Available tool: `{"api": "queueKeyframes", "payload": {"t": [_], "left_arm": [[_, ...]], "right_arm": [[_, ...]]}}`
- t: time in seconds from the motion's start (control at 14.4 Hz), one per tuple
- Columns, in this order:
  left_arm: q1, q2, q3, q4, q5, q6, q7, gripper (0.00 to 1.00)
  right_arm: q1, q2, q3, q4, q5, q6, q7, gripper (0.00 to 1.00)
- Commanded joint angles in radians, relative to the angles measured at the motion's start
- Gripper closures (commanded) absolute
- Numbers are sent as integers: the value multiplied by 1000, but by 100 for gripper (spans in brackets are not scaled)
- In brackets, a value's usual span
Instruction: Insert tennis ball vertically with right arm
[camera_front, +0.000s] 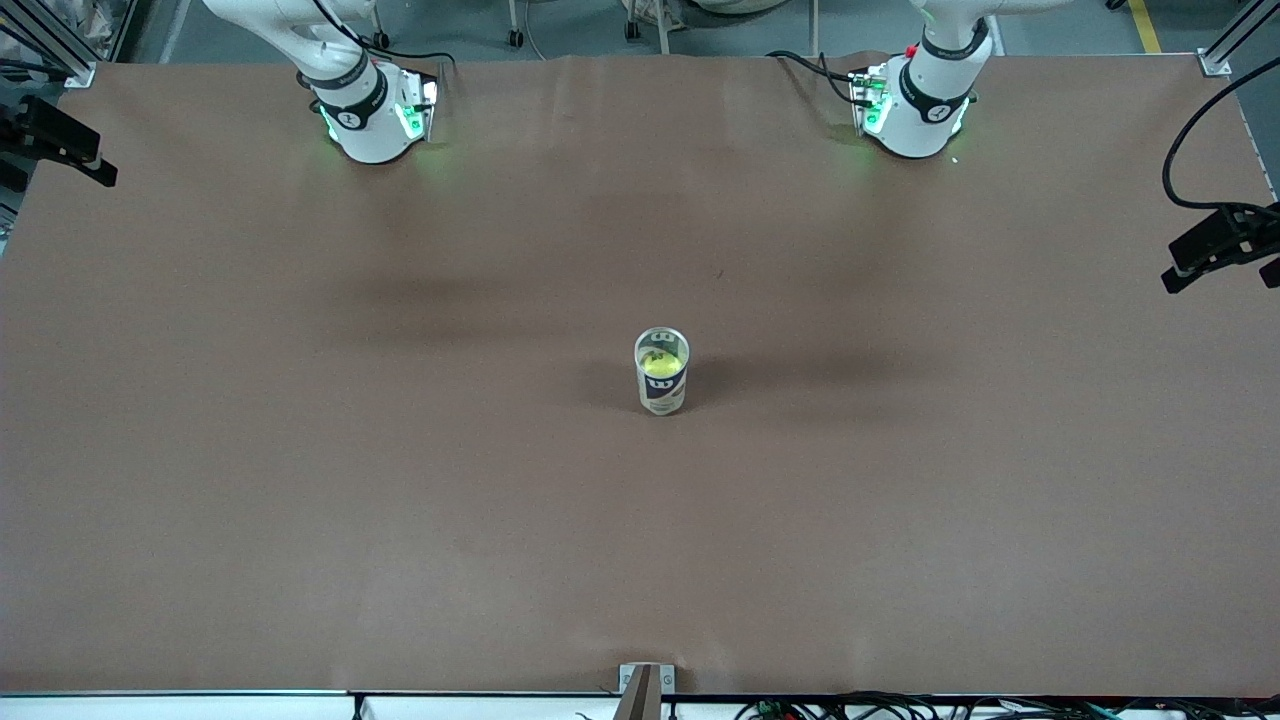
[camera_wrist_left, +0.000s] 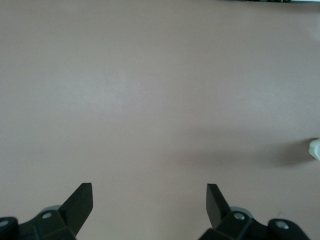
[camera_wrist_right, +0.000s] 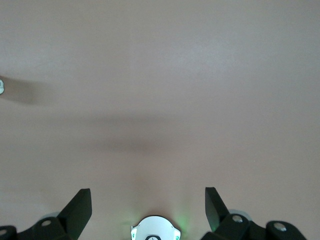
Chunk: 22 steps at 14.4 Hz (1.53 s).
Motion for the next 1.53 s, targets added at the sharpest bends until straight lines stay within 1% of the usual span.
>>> {"api": "queueKeyframes", "payload": {"t": [0.0, 0.07, 0.21, 0.42, 0.55, 0.83, 1.11, 1.32, 1.46], "left_arm": [[-11, -40, 6, -51, -23, -78, 18, 0], [-13, -45, 6, -61, -23, -101, 12, 0], [-25, -46, 6, -68, -23, -103, 2, 0], [-28, -37, 4, -71, -25, -98, -76, 0], [-31, -31, 4, -65, -21, -98, -75, 0], [-30, -31, -19, -60, -18, -90, -74, 0], [-27, -33, -21, -60, -20, -81, -74, 0], [-26, -31, -21, -61, -20, -77, -74, 0], [-26, -33, -21, -60, -20, -77, -74, 0]], "right_arm": [[-11, -11, 7, -9, 5, -1, 5, 0], [-10, -11, 10, -9, 5, -1, 18, 0], [-7, -11, 12, -9, -9, -2, 58, 0], [1, -11, 13, -9, -30, 4, 48, 0], [1, -11, 13, -9, -33, 5, 34, 0], [-4, -11, 12, -9, -39, 18, -37, 0], [-2, -11, 12, -10, -39, 18, -23, 0], [1, -11, 13, -10, -39, 10, 41, 0], [1, -11, 13, -10, -39, 13, 37, 0]]}}
